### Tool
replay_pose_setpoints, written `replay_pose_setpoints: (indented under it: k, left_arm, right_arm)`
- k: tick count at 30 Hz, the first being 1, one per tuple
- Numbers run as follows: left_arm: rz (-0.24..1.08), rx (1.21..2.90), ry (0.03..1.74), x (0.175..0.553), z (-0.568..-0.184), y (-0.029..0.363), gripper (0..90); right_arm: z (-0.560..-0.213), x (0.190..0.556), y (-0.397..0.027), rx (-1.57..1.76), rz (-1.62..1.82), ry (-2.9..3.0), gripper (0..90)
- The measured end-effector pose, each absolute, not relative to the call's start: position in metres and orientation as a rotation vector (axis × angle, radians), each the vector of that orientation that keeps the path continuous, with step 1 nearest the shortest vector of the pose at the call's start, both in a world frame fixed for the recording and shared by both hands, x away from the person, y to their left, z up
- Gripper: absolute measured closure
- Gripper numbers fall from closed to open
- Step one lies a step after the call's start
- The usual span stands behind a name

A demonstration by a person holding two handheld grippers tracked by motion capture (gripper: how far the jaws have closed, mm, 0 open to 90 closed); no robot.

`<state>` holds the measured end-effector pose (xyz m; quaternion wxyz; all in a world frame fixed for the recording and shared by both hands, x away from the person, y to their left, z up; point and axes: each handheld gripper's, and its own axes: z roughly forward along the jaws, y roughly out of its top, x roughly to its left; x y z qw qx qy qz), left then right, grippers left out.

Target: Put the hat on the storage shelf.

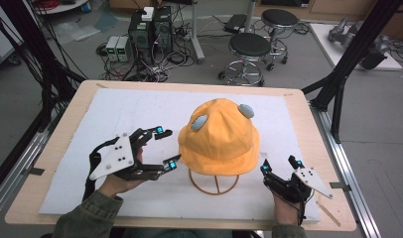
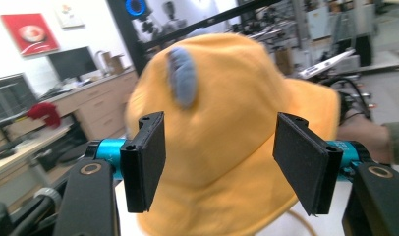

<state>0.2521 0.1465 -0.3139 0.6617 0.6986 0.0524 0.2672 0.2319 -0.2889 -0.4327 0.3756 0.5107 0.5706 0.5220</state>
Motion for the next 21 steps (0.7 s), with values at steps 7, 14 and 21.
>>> replay_pose_setpoints:
  k: [7, 14, 21]
  left_arm:
    - [0.658, 1.550, 0.249, 0.255, -0.321, 0.174, 35.8]
    - [0.719, 1.484, 0.400, 0.258, -0.329, 0.205, 35.4]
    - [0.819, 1.430, 0.545, 0.257, -0.338, 0.231, 34.6]
  right_arm:
    - [-0.433, 0.232, -0.289, 1.308, 1.337, 1.460, 10.3]
    - [-0.433, 0.232, -0.289, 1.315, 1.341, 1.455, 10.3]
    - [-0.433, 0.232, -0.290, 1.326, 1.344, 1.449, 10.3]
